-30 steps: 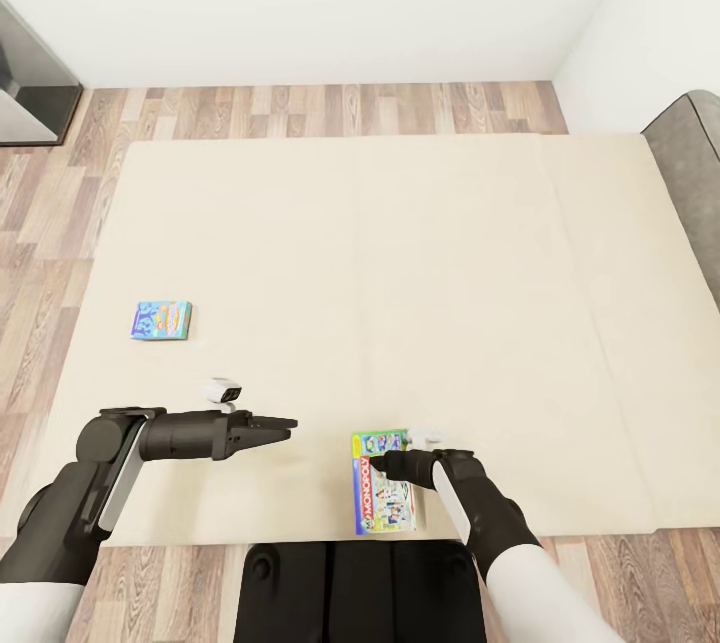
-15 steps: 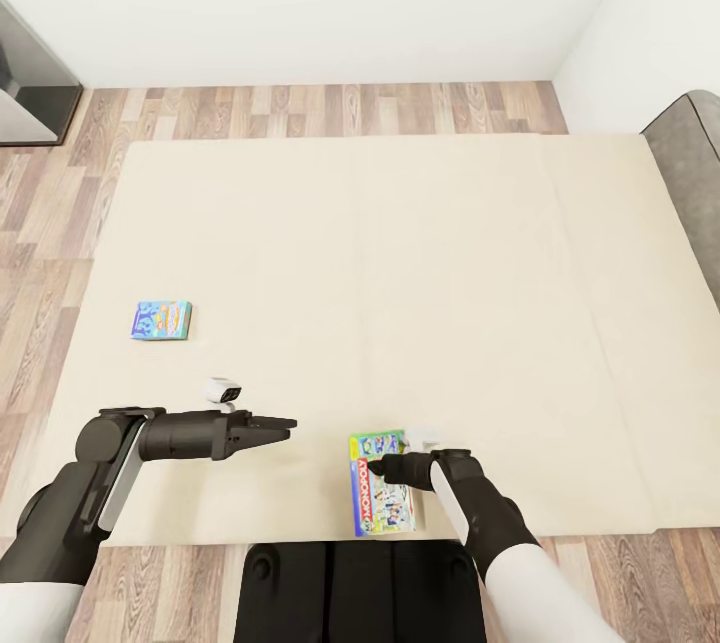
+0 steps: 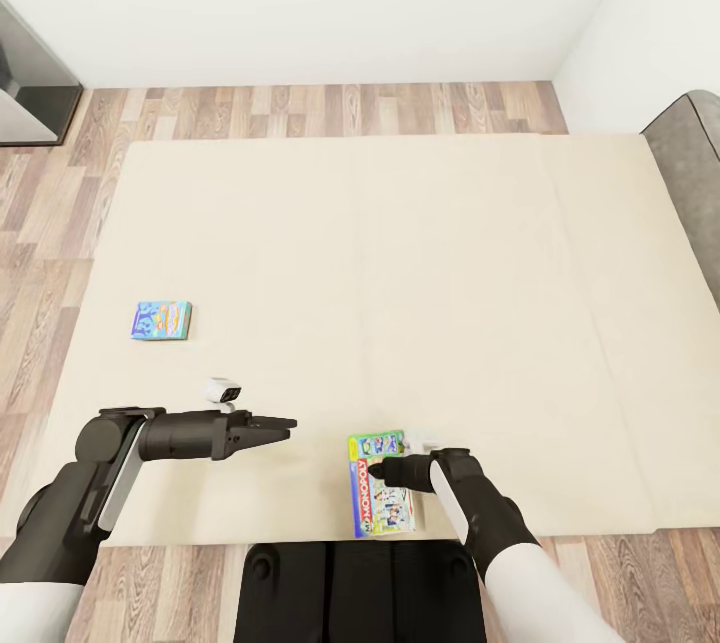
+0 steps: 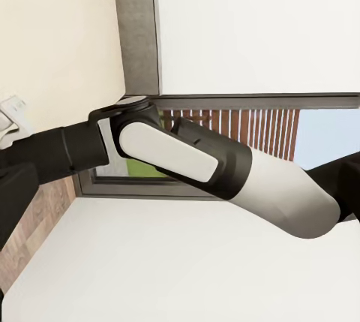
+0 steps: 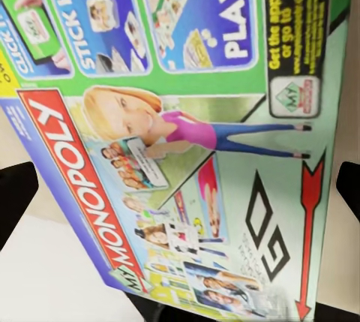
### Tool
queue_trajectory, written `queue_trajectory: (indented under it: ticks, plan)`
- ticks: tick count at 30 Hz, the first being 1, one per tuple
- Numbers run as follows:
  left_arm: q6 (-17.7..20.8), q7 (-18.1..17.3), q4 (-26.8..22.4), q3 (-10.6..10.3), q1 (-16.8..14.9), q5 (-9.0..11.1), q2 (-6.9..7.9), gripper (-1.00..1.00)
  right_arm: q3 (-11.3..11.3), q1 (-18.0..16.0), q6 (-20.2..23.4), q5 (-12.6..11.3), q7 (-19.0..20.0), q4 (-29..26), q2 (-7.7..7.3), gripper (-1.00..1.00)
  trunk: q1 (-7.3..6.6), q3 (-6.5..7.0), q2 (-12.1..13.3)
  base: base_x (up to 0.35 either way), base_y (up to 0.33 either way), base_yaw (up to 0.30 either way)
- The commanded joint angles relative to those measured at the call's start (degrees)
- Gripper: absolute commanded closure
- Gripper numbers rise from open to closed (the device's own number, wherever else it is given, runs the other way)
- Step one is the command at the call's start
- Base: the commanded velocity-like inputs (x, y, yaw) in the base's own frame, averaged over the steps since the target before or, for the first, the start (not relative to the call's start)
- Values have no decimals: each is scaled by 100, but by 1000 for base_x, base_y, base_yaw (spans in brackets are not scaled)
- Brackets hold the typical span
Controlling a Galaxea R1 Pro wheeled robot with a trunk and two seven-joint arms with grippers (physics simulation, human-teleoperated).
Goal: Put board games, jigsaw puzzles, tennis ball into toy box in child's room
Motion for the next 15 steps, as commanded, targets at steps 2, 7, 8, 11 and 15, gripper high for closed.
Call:
queue_trajectory:
  ticks: [2,7,8,11,15]
  plan:
    - [61,-17,-1,-1,-2,4,2,-100,6,-4,44,-46,-20,-7,-1,-100,3,-6,-9,0,0,0]
    - [61,-17,-1,0,-2,1,2,-100,6,-7,59,-47,-23,-7,-1,-100,3,-6,-9,0,0,0]
    - [61,-17,-1,0,-2,1,2,-100,6,-7,59,-47,-23,-7,-1,-100,3,-6,-9,0,0,0]
    - [61,-17,-1,0,-2,1,2,-100,6,-6,59,-46,-24,-7,-1,-100,3,-6,-9,0,0,0]
    - [61,-17,-1,0,-2,1,4,-100,6,-7,59,-46,-24,-7,-1,-100,3,-6,-9,0,23,0]
